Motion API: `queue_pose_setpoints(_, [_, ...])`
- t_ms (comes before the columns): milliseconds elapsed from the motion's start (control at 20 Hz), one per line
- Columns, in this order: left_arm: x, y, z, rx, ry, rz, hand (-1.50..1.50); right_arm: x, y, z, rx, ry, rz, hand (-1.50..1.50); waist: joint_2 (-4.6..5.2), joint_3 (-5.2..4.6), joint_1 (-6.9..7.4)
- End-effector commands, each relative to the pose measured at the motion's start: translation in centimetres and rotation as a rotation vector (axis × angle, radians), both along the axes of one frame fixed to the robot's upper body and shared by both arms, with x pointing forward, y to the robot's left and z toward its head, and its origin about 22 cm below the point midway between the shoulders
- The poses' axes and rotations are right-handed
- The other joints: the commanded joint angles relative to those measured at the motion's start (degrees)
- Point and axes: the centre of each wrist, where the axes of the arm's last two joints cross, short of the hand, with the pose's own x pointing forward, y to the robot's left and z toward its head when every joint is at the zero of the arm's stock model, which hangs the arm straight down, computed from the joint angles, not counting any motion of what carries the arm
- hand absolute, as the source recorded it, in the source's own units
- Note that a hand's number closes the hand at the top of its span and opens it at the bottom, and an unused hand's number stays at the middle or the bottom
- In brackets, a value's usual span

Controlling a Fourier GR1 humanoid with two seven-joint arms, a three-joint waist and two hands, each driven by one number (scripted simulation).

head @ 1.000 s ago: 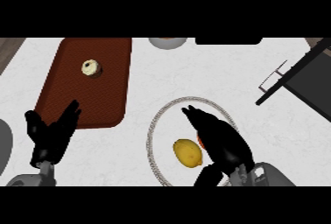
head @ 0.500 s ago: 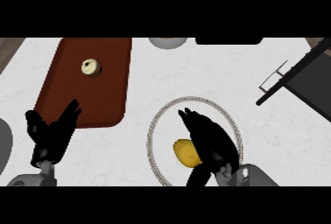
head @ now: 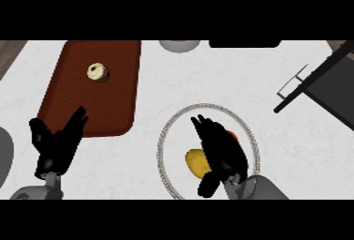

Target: Pick the lemon from the placemat and place it in the tiered shelf

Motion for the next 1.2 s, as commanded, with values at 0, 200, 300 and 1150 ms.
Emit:
queue_pose_setpoints(0, [-1.8, 0.5, -1.9, -0.004, 0.085, 0.012, 0.00, -1.5, -0.8, -2.8, 0.034, -0.010, -0.003, -1.50, 0.40, -0.61, -0.07])
queue_pose_setpoints(200, [0.1, -0.6, -2.8, -0.033, 0.077, 0.001, 0.00, 0.7, -0.4, -2.9, 0.041, -0.032, 0.025, -1.50, 0.51, -0.63, -0.26])
queue_pose_setpoints(300, [0.4, 0.2, -0.1, -0.015, 0.080, 0.003, 0.00, 1.5, 1.3, -4.1, 0.023, -0.021, 0.023, -1.50, 0.50, -0.60, 0.20])
queue_pose_setpoints(1150, [-0.8, 1.0, -2.3, -0.026, 0.086, 0.008, 0.00, 1.1, 0.4, -3.7, 0.114, -0.019, 0.108, 1.50, 0.43, -0.64, -0.37])
